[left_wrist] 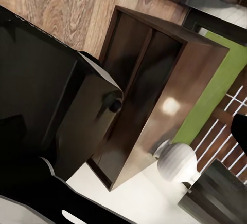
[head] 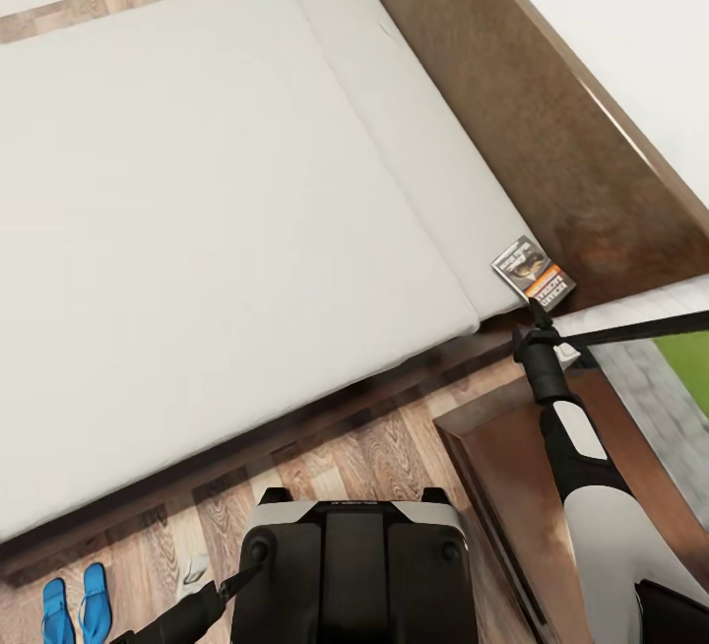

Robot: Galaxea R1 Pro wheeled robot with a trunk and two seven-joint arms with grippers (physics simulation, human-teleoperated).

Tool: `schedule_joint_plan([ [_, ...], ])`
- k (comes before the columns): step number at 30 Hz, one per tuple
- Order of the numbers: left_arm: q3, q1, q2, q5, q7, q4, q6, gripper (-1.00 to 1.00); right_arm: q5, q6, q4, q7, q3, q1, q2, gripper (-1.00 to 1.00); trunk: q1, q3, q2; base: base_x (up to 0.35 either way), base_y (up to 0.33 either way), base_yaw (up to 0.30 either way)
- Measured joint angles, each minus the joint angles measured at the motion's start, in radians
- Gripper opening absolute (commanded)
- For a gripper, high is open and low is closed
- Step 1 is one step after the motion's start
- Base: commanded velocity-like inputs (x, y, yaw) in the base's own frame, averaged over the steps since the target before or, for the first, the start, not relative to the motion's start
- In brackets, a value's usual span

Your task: In the bedroom, move the book from the bed onto either nightstand, and place the two sandals side by side next to the bed.

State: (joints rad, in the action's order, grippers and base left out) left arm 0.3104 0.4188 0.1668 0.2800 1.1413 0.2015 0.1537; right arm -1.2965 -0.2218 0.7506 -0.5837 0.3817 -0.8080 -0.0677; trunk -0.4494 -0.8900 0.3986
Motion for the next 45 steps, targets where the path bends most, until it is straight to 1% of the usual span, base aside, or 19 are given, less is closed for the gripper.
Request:
schedule_joint_plan([
  [5, 0.0, 0.0, 0.0, 0.0, -0.001, 0.0, 0.0, 1.0, 0.0, 0.0, 0.0, 0.0, 0.0, 0.0, 0.0, 1.0, 0.0, 0.0, 0.0, 0.0, 0.0, 0.162],
  [10, 0.0, 0.0, 0.0, 0.0, -0.001, 0.0, 0.0, 1.0, 0.0, 0.006, 0.0, 0.0, 0.0, 0.0, 0.001, 1.0, 0.0, 0.0, 0.0, 0.0, 0.0, 0.038],
  [13, 0.0, 0.0, 0.0, 0.0, -0.001, 0.0, 0.0, 1.0, 0.0, 0.031, 0.0, 0.0, 0.0, 0.0, 0.001, 1.0, 0.0, 0.0, 0.0, 0.0, 0.0, 0.008],
  [15, 0.0, 0.0, 0.0, 0.0, -0.002, 0.0, 0.0, 1.0, 0.0, 0.076, -0.002, 0.0, 0.001, 0.0, 0.0, 1.0, 0.0, 0.0, 0.0, 0.0, 0.0, 0.002],
  [18, 0.001, 0.0, 0.0, 0.0, 0.0, 0.0, 0.0, 1.0, 0.0, 0.12, -0.002, -0.006, 0.001, 0.001, 0.0, 1.0, 0.0, 0.0, 0.0, 0.0, 0.0, 0.0],
  [25, 0.002, 0.0, 0.001, 0.0, 0.001, 0.0, 0.001, 1.0, 0.0, 0.151, -0.004, -0.051, 0.004, 0.002, -0.008, 1.0, 0.0, 0.0, 0.0, 0.0, 0.0, 0.0],
  [40, 0.002, 0.0, 0.002, 0.0, 0.002, 0.0, 0.001, 1.0, -0.001, 0.172, -0.007, -0.054, 0.013, 0.003, -0.009, 1.0, 0.0, 0.0, 0.0, 0.0, 0.0, 0.0],
  [45, 0.001, 0.0, 0.002, 0.0, 0.003, 0.0, 0.001, 1.0, -0.007, 0.239, -0.007, -0.053, 0.016, 0.003, -0.009, 1.0, 0.0, 0.0, 0.0, 0.0, 0.0, 0.0],
])
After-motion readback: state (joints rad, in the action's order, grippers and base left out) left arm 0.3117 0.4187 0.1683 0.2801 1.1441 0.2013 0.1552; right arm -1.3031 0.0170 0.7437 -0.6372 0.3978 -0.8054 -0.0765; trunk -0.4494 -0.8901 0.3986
